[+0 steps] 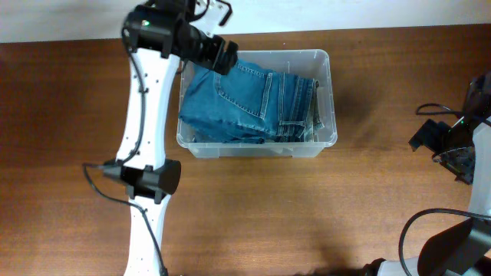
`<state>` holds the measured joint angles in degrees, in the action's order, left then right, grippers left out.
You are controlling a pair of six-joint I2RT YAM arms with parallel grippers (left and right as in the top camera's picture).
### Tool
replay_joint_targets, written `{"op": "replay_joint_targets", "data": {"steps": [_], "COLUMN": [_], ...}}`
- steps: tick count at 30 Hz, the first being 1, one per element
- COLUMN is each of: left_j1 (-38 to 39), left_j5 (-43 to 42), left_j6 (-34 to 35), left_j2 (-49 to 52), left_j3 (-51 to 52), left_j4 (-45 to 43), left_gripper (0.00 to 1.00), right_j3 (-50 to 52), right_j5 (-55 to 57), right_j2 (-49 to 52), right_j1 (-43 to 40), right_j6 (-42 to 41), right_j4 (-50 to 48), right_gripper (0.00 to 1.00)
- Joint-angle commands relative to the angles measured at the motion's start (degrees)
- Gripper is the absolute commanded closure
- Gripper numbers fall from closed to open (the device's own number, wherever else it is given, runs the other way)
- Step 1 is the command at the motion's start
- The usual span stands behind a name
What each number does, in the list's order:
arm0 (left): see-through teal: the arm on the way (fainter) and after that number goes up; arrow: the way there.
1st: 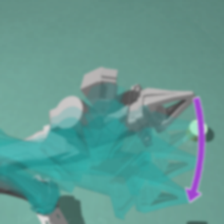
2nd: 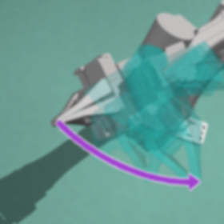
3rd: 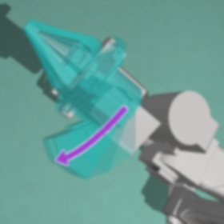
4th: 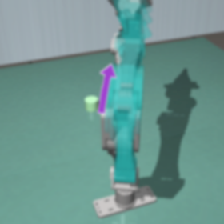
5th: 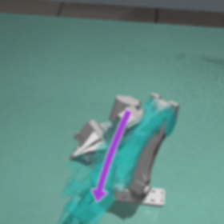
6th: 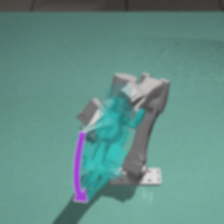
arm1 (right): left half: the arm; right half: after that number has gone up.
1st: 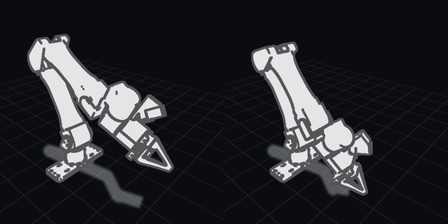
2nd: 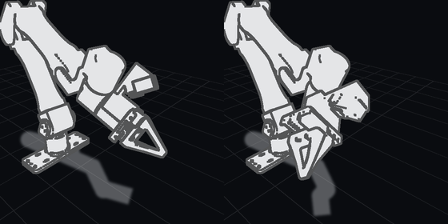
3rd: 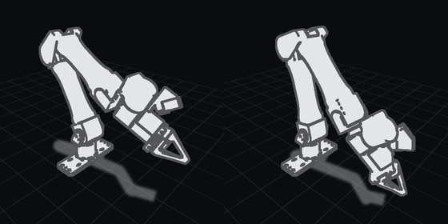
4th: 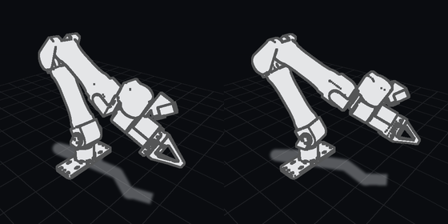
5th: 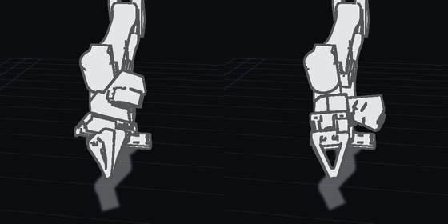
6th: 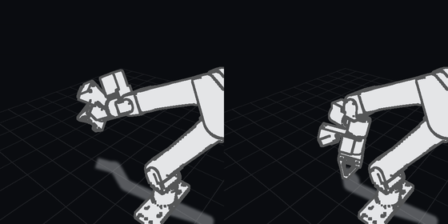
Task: Pack container
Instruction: 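Release the jeans and press them down with the left gripper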
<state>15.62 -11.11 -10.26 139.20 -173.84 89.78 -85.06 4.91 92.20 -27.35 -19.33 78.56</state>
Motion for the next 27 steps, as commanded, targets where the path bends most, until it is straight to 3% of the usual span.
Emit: {"op": "replay_joint_targets", "data": {"steps": [1,5,12,20,25,26,27], "left_j1": [-0.39,-0.39,0.72,4.92,6.34,6.36,6.36], "left_j5": [8.0,8.11,-4.59,-3.34,5.14,6.34,7.28], "left_j6": [6.1,12.63,12.92,12.85,13.97,13.97,13.94], "left_j2": [-5.27,-5.46,-5.4,-5.4,-5.4,-5.4,-5.4], "left_j3": [-1.86,-1.53,3.21,15.67,23.56,24.98,26.58], "left_j4": [0.68,6.75,6.93,6.93,6.93,6.93,6.93], "left_gripper": [0.01,0.01,0.01,0.01,0.02,0.11,0.27], "right_j3": [0.04,0.04,0.04,0.04,0.04,0.04,0.04], "right_j5": [0.09,0.09,0.09,0.09,0.09,0.09,0.09], "right_j2": [0.0,0.0,0.0,0.0,0.0,0.0,0.0], "right_j1": [-0.04,-0.04,-0.04,-0.04,-0.04,-0.04,-0.04], "right_j6": [-0.48,-0.48,-0.48,-0.48,-0.48,-0.48,-0.48], "right_j4": [-0.04,-0.04,-0.02,-0.02,-0.04,-0.02,-0.02], "right_gripper": [0.02,0.02,0.02,0.01,0.02,0.02,0.02]}}
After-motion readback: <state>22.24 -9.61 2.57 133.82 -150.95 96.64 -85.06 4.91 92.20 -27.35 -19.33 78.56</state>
